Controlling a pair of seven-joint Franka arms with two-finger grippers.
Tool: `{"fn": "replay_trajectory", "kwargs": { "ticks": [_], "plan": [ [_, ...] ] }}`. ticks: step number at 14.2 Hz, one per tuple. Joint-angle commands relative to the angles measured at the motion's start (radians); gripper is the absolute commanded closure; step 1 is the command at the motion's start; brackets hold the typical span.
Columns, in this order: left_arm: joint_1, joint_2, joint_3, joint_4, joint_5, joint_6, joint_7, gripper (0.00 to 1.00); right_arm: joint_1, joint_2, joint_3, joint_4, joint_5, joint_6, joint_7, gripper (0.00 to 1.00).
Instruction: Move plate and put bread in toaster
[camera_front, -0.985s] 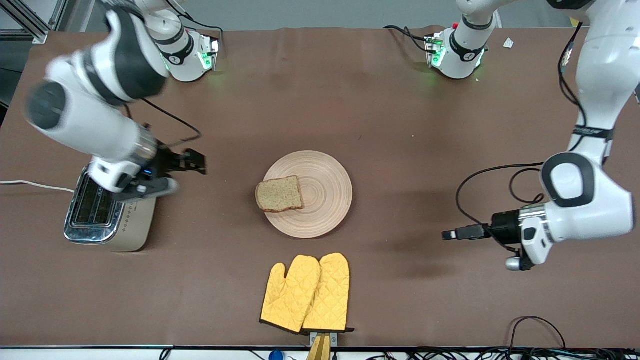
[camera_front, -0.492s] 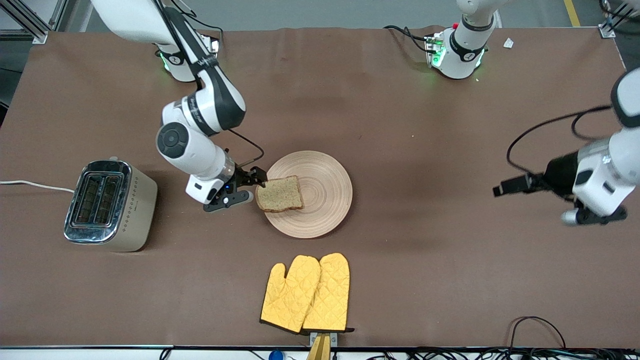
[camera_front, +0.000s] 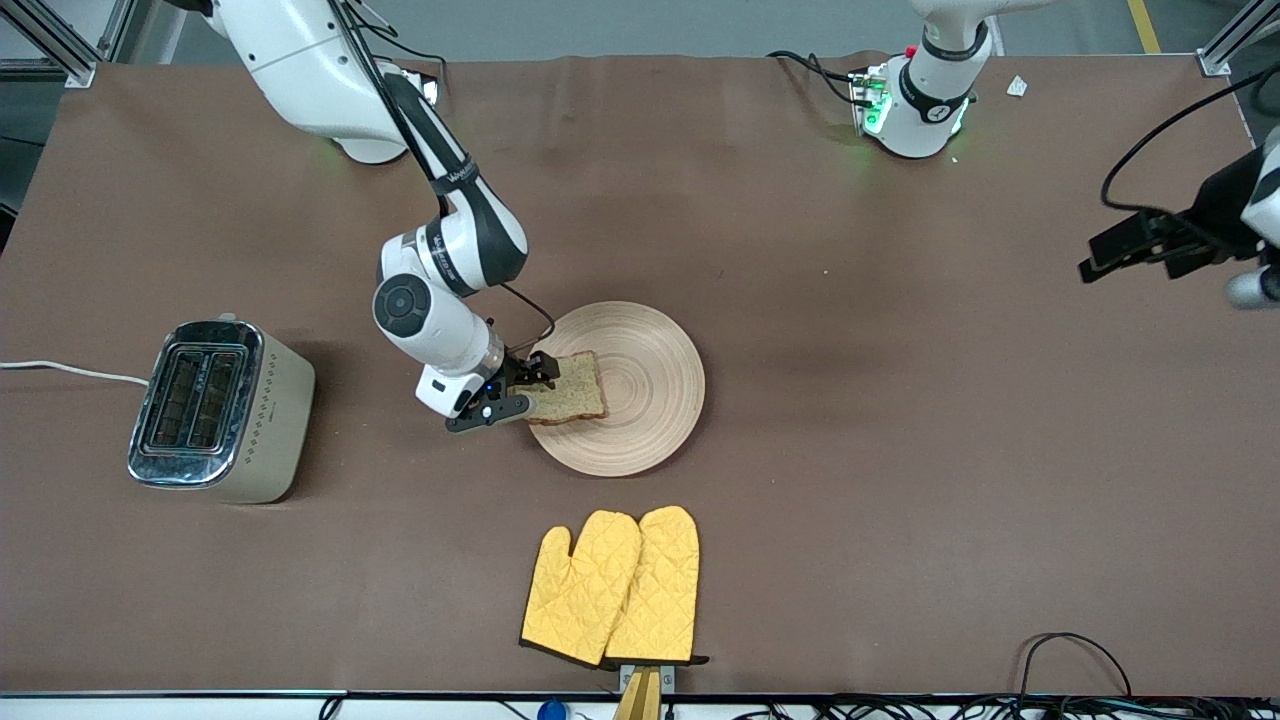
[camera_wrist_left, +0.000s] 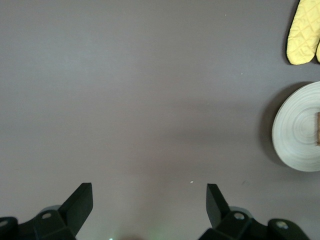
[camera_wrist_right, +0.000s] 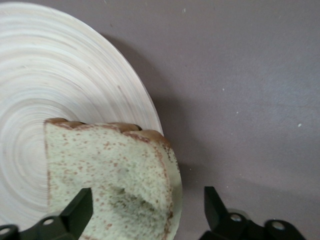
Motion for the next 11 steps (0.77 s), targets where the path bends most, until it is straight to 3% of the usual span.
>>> {"fn": "replay_trajectory", "kwargs": {
  "ticks": [1, 3, 11],
  "plan": [
    [-0.027, -0.054, 0.035, -0.028, 0.056, -0.036, 0.027, 0.00, 0.012, -0.011, -0.008, -0.004, 0.026, -0.003, 0.001, 0.29],
    [-0.027, -0.054, 0.034, -0.019, 0.070, -0.041, 0.027, 0.00, 0.012, -0.011, -0.008, 0.001, 0.026, -0.024, 0.001, 0.42],
    [-0.028, -0.080, -0.003, -0.029, 0.072, -0.039, -0.051, 0.00, 0.010, -0.016, -0.008, 0.022, 0.027, -0.058, 0.009, 0.51]
  ]
}}
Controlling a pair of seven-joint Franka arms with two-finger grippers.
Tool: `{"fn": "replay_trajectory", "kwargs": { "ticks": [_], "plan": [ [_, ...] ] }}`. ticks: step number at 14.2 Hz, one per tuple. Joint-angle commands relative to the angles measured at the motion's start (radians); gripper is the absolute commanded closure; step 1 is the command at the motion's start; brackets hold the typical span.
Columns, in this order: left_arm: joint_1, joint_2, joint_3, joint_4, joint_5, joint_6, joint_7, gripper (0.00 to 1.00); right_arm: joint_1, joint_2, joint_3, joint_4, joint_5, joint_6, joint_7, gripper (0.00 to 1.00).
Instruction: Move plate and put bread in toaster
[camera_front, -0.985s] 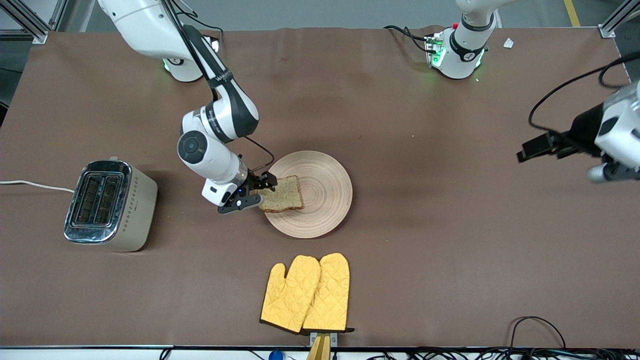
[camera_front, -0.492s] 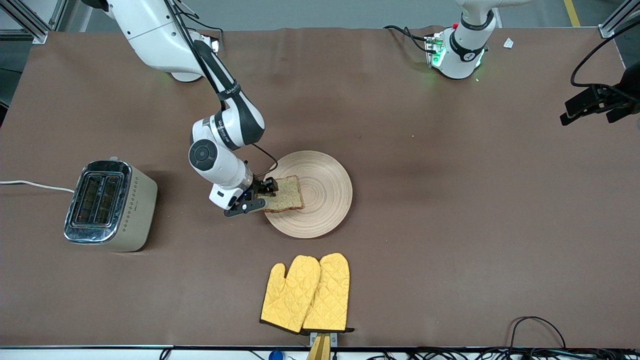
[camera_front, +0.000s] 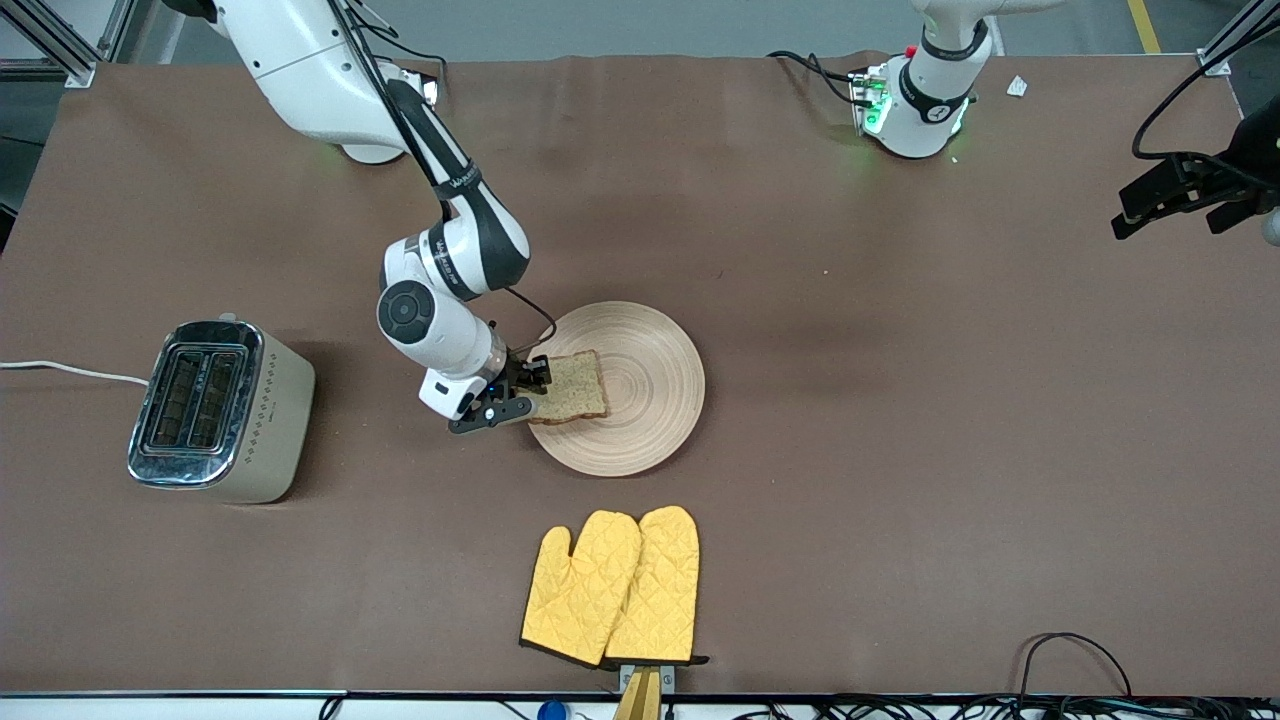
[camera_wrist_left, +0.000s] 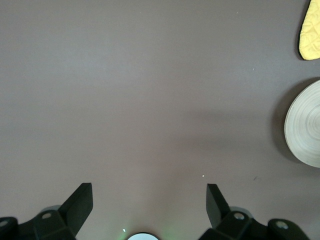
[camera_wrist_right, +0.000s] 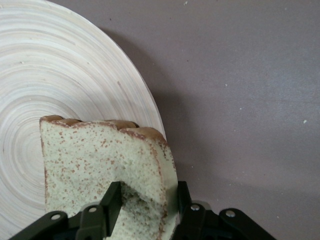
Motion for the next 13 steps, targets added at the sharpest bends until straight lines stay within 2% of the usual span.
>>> {"fn": "replay_trajectory", "kwargs": {
  "ticks": [1, 3, 5, 6, 8, 13],
  "plan": [
    [-0.003, -0.022, -0.007, -0.024, 0.022, 0.002, -0.022, 0.00, 0.010, -0.018, -0.009, 0.016, 0.021, -0.051, 0.009, 0.53],
    [-0.007, -0.014, -0.007, -0.027, 0.024, 0.015, -0.024, 0.00, 0.007, -0.019, -0.009, 0.031, 0.021, -0.083, 0.010, 0.66],
    [-0.007, -0.006, -0.012, -0.024, 0.024, 0.016, -0.024, 0.00, 0.005, -0.025, -0.009, 0.033, 0.021, -0.091, 0.012, 0.92],
    [-0.006, -0.006, -0.013, -0.023, 0.022, 0.018, -0.024, 0.00, 0.007, -0.031, -0.009, 0.034, 0.021, -0.105, 0.022, 0.99],
    [-0.009, 0.001, -0.015, -0.017, 0.021, 0.024, -0.024, 0.00, 0.001, -0.053, -0.009, 0.063, 0.021, -0.165, 0.058, 1.00],
    [-0.009, 0.000, -0.021, -0.016, 0.021, 0.024, -0.021, 0.00, -0.002, -0.188, -0.021, 0.145, 0.002, -0.407, 0.108, 1.00]
  ]
}}
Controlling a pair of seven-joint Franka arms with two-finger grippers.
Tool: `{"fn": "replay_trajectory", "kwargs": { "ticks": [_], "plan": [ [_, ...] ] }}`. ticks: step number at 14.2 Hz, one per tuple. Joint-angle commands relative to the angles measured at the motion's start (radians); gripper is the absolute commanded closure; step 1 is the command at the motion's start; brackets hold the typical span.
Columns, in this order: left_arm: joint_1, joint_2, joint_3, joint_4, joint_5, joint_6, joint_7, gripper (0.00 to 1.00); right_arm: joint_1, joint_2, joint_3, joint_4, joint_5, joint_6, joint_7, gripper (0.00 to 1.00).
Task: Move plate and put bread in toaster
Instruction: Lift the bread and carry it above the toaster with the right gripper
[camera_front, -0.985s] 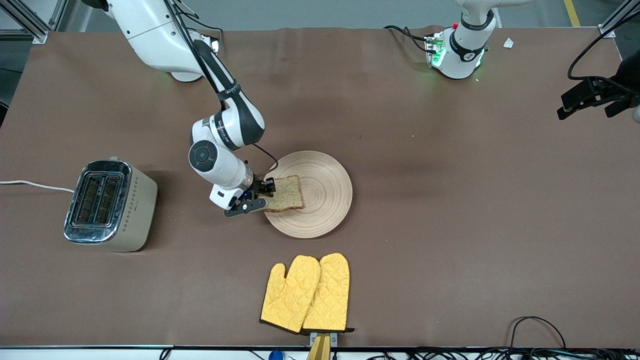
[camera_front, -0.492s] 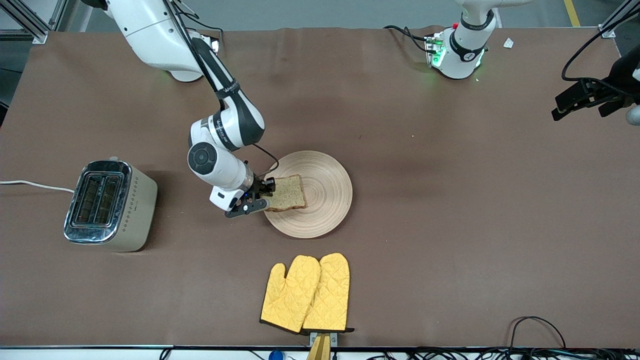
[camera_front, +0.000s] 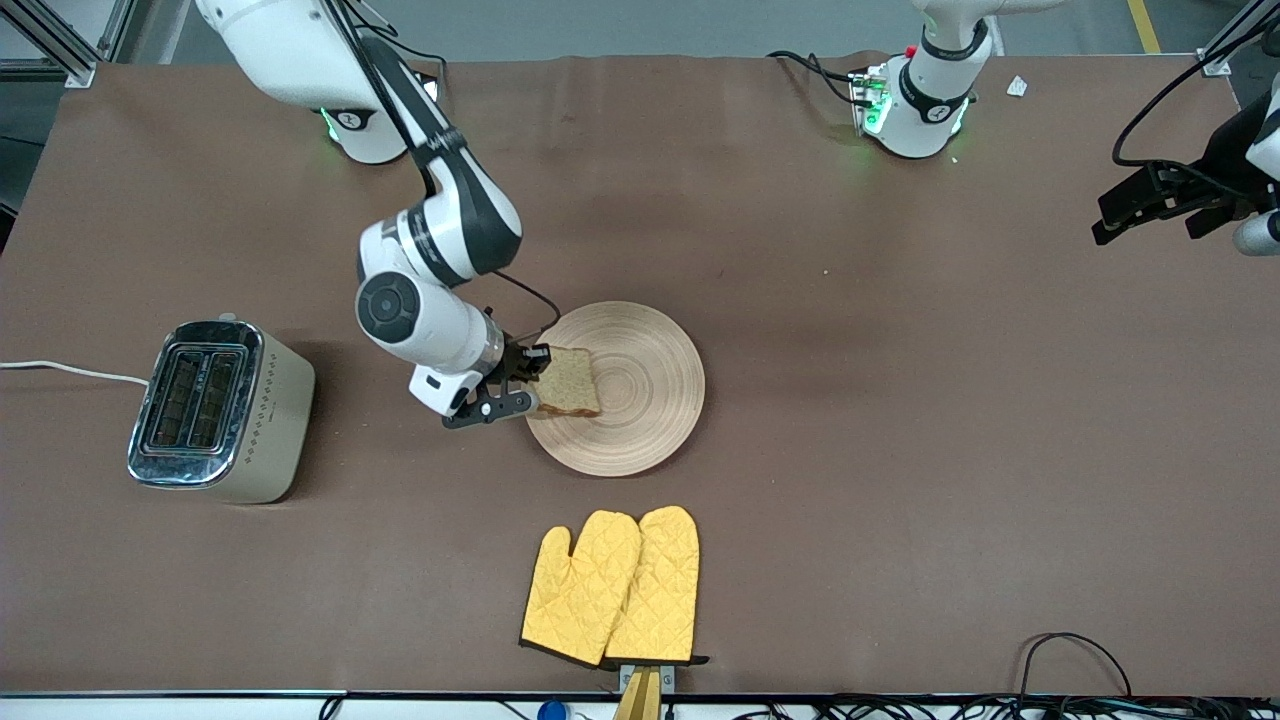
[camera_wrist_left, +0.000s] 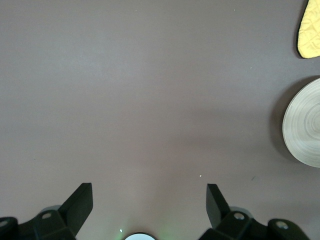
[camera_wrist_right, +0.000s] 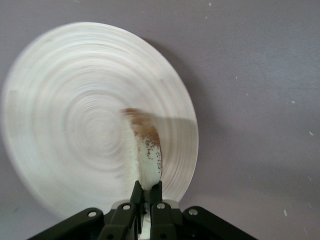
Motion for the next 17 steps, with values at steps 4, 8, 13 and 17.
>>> {"fn": "replay_trajectory", "kwargs": {
  "ticks": [4, 8, 13, 17],
  "plan": [
    [-0.001, -0.006, -0.006, 0.000, 0.021, 0.010, -0.007, 0.00, -0.010, -0.155, -0.063, 0.015, -0.229, -0.193, 0.024, 1.00],
    [0.003, -0.006, -0.006, 0.000, 0.021, 0.010, -0.006, 0.00, -0.013, -0.241, -0.233, 0.030, -0.414, -0.264, 0.004, 1.00],
    [0.002, -0.004, -0.004, 0.000, 0.022, 0.010, -0.009, 0.00, -0.021, -0.232, -0.424, 0.074, -0.516, -0.253, -0.042, 1.00],
    [-0.001, -0.004, -0.006, 0.000, 0.021, 0.011, -0.010, 0.00, -0.113, -0.223, -0.439, 0.071, -0.541, -0.238, 0.002, 1.00]
  ]
}}
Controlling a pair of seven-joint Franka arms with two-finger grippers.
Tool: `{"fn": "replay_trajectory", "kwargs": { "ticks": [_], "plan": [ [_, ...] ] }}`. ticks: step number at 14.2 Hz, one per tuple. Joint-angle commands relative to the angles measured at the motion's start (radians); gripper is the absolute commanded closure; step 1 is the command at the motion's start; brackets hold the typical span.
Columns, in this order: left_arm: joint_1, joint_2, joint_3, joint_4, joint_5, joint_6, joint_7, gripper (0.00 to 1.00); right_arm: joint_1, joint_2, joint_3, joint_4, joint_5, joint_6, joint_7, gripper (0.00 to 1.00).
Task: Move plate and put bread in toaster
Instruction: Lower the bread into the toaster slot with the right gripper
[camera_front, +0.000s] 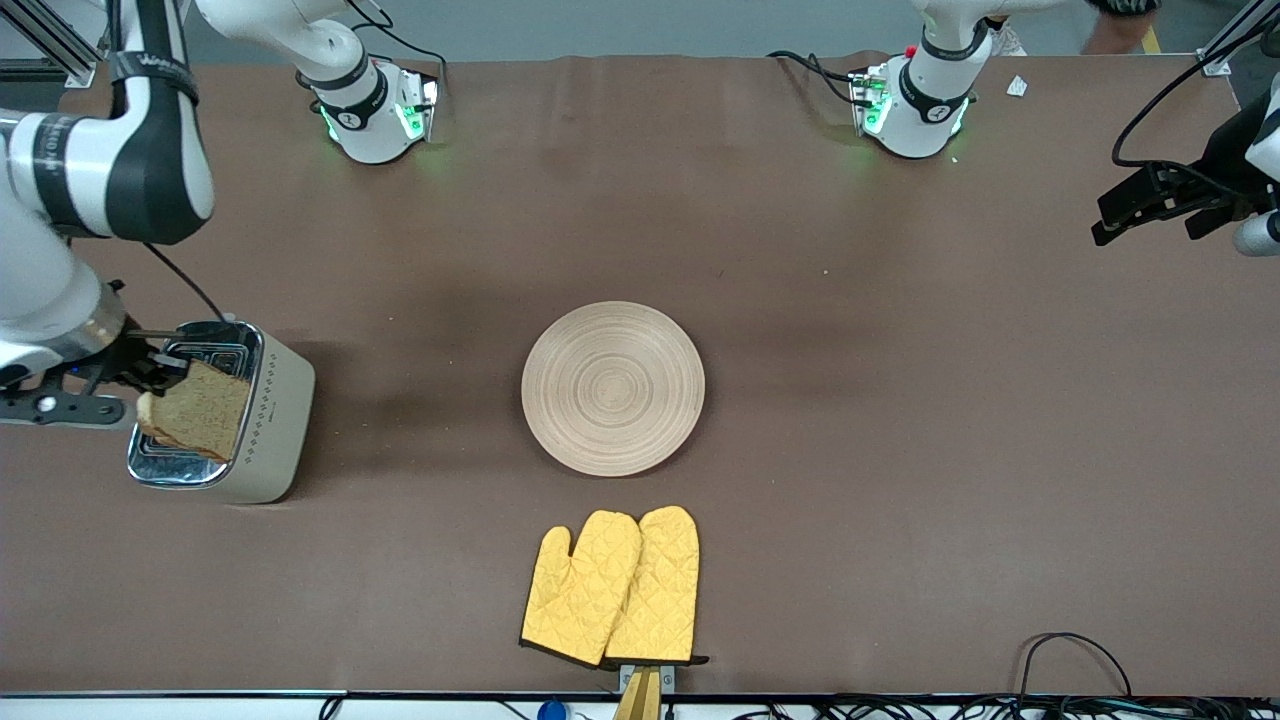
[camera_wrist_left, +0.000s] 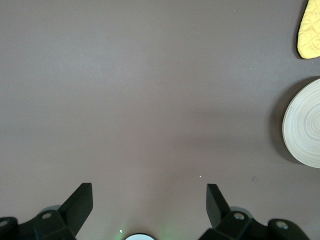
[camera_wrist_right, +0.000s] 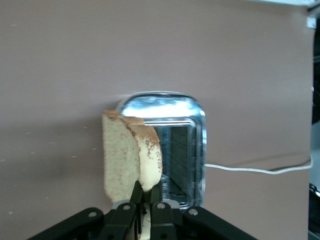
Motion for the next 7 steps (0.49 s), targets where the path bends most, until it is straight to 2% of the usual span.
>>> {"fn": "replay_trajectory", "kwargs": {
  "ticks": [1, 7],
  "plan": [
    [-0.003, -0.004, -0.005, 0.000, 0.021, 0.008, -0.010, 0.00, -0.046, 0.004, 0.007, -0.008, -0.027, 0.003, 0.048, 1.00],
    [-0.004, -0.006, -0.007, 0.000, 0.019, 0.008, -0.013, 0.00, -0.049, 0.001, 0.008, -0.037, -0.060, -0.027, 0.048, 1.00]
  ]
}}
